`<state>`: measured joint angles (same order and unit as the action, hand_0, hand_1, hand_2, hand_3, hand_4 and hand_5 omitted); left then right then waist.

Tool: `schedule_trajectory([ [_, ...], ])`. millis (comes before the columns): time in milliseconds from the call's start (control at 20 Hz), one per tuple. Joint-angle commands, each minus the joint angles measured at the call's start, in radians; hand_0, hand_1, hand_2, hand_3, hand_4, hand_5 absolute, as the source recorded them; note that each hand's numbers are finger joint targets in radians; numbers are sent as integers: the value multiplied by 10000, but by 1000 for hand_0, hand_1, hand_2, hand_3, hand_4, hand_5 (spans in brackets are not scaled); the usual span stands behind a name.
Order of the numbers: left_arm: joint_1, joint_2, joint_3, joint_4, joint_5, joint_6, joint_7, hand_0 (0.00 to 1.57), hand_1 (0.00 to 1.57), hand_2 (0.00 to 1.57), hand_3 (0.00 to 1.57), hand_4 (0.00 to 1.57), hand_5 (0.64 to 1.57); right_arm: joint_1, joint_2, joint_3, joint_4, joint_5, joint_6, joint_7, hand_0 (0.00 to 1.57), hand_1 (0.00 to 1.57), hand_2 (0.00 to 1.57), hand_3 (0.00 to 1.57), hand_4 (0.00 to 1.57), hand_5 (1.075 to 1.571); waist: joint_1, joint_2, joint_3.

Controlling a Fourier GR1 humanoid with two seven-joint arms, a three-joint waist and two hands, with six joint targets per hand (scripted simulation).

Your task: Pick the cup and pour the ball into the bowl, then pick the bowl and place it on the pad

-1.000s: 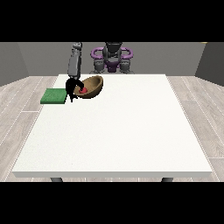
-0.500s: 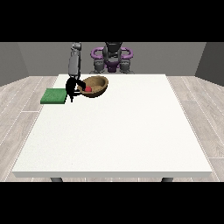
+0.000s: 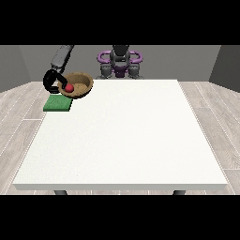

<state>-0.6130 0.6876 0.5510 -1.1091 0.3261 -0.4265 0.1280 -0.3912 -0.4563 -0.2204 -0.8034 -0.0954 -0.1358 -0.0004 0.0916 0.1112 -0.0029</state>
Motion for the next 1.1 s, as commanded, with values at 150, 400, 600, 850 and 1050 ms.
schedule_trajectory([
  [150, 732, 293, 329, 866, -230, -69, -864, 0, 0, 0, 0, 1201, 1545, -737, -1694, -288, -432, -209, 1071, 2027, 1571, 1571, 1571, 674, 1081, 1566, -854, -315, 19],
  [400, 830, 266, 205, 976, -33, -205, -1058, 0, 0, 0, 0, 1207, 1548, -1169, -2239, -655, -79, -219, 1345, 2096, 1571, 1571, 1571, 566, 1085, 1564, -594, 23, 28],
  [600, 937, 593, 324, 1231, -214, -139, -1801, 0, 0, 0, 0, 1211, 1554, -738, -1923, -730, 23, -233, 1594, 1195, 1571, 1571, 1571, 532, 1099, 1564, -875, 414, 30],
  [850, 577, 1257, 644, 1339, 418, -737, -1630, 0, 0, 0, 0, 1212, 1553, -941, -1527, -1367, 904, -598, 1308, 21, 1571, 1571, 1571, 453, 1069, 1566, -457, 1203, 36],
  [1050, 540, 910, 299, 1048, 433, -640, -1555, 0, 0, 0, 0, 1205, 1556, -1242, -732, -1117, 1230, -535, 965, 268, 1571, 1571, 1571, 454, 1044, 1570, -195, 1048, 35],
])
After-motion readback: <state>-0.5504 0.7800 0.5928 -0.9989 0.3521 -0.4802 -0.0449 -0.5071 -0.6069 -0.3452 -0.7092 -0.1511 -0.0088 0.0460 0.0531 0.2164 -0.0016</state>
